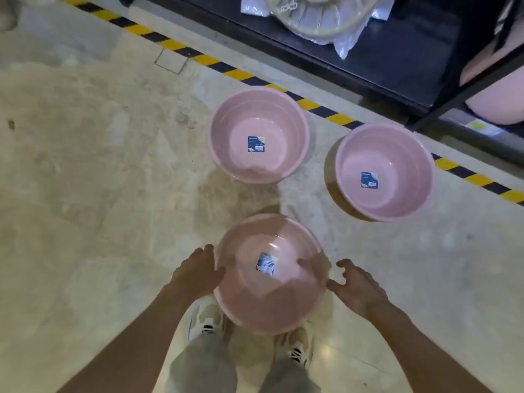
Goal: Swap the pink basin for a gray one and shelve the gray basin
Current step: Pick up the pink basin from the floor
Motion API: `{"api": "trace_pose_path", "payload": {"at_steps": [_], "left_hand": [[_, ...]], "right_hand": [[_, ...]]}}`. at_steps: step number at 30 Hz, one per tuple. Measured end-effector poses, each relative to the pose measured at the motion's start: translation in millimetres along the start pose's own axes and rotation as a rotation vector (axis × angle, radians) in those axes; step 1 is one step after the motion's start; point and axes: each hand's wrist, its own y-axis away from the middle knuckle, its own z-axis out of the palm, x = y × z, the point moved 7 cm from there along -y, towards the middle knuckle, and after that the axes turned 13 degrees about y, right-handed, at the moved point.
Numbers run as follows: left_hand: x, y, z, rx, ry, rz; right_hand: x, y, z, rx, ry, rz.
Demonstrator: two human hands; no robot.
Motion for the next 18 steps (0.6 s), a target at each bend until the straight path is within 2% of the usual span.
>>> {"api": "trace_pose_path", "payload": {"at_steps": [5, 10, 12, 15, 18], "left_hand": [[-48, -63, 28, 0.009, 0.013, -0.085], [-61, -91, 63, -0.050, 0.140, -0.095], [-60, -95, 72, -0.006, 0.176, -0.093], [-57, -96, 73, 0.054, 0.214, -0.048], [-53, -90, 62, 0.058, 0.286, -0.011]], "right_hand": [[-7, -62, 46, -0.008, -0.043, 0.110], [-7, -96, 68, -0.034, -0.136, 0.217], [-7, -101, 75, -0.066, -0.182, 0.255], [-8, -101, 76, -0.084, -0.151, 0.237], [-4, -101, 60, -0.024, -0.110, 0.174]]}}
